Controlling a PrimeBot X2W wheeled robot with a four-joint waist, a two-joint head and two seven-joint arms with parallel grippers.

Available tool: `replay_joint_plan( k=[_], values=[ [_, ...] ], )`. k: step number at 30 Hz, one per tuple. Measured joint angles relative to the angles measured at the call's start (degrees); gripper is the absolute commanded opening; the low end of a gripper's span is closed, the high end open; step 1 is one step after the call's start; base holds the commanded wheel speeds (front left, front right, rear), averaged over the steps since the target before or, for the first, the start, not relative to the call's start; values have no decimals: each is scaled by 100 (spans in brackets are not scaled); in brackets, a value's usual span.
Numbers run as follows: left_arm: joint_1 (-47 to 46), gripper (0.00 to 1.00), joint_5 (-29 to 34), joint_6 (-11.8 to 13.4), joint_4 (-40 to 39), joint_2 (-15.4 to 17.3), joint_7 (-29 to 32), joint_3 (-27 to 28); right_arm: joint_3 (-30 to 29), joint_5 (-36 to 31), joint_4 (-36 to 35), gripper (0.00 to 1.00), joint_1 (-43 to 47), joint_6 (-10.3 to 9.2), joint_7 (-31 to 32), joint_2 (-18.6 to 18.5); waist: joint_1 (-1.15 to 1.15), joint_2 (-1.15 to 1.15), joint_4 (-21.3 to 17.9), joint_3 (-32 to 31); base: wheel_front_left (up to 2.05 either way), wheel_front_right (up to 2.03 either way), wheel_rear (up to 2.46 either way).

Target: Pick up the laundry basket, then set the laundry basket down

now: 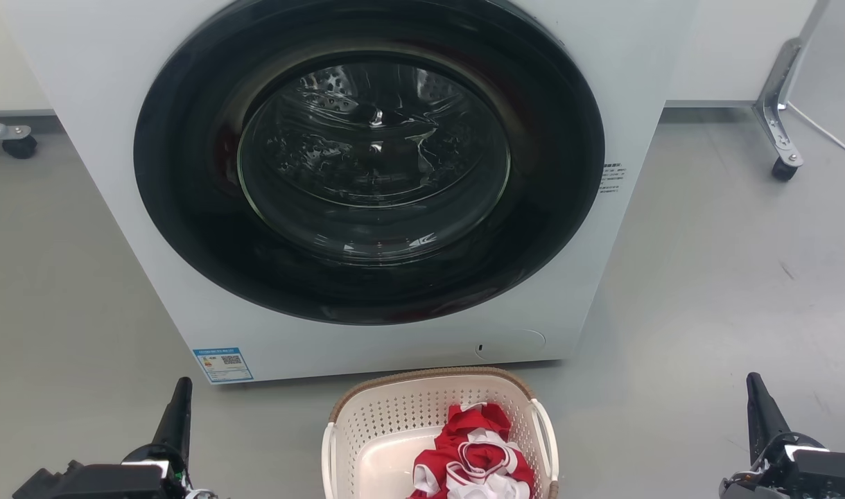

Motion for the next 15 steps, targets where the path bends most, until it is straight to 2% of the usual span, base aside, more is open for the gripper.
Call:
replay_joint_plan(
  k=[15],
  values=[
    [-1,0,0,0,1,-1,0,-1,1,0,0,0,0,0,0,0,0,0,0,0,0,0,0]
  ],
)
